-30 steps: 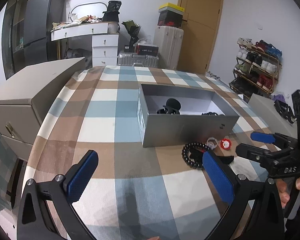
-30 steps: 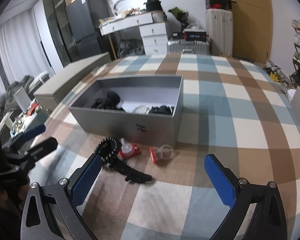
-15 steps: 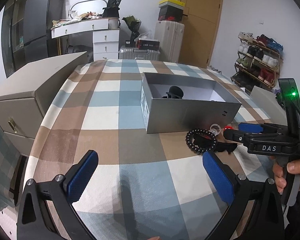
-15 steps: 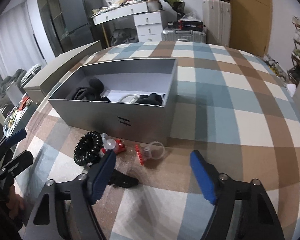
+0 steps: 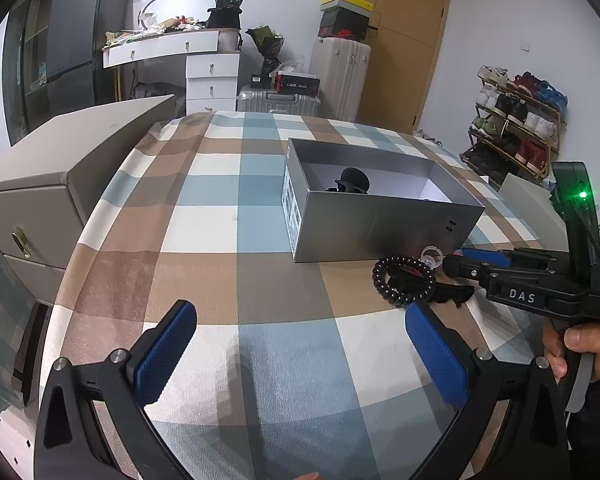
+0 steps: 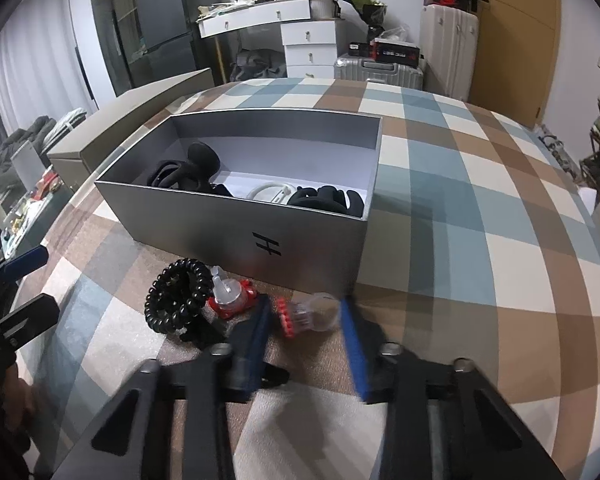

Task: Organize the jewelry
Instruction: 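Grasp the black beaded bracelet with the left tool while the right tool grasps the red-and-clear ring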

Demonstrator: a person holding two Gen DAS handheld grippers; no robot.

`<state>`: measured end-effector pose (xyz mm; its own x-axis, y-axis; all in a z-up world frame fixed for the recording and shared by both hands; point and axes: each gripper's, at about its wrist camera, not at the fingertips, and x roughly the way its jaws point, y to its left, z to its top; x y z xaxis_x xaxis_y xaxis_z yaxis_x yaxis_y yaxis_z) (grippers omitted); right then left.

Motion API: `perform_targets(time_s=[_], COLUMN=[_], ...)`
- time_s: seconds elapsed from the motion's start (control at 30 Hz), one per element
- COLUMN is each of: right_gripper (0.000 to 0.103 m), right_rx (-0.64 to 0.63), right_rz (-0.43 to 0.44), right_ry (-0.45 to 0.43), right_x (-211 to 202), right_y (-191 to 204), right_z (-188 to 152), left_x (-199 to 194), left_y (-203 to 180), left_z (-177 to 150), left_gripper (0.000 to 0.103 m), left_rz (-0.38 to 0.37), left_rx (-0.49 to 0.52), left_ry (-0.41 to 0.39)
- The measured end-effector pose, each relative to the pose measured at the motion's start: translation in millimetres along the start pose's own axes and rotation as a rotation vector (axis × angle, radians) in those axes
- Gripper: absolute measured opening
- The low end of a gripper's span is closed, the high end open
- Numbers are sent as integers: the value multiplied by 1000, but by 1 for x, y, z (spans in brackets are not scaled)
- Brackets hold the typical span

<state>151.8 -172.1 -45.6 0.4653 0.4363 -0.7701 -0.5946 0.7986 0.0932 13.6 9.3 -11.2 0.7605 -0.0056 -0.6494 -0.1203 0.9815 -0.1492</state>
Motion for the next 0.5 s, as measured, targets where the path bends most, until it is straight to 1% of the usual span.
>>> perform_targets(time_s=[0.27, 0.5], right_gripper=[29, 29], right_rx=[-12, -30], right_rz=[57, 103], right_ry=[-53, -50], right_x=[-21, -22], right_y=[5, 10], right_z=[0, 0], left_x=[1, 8], left_y=[-2, -6], left_z=[0, 4], left_gripper=[102, 102], left_rz=[5, 21], left_rx=[12, 20], left_ry=[9, 52])
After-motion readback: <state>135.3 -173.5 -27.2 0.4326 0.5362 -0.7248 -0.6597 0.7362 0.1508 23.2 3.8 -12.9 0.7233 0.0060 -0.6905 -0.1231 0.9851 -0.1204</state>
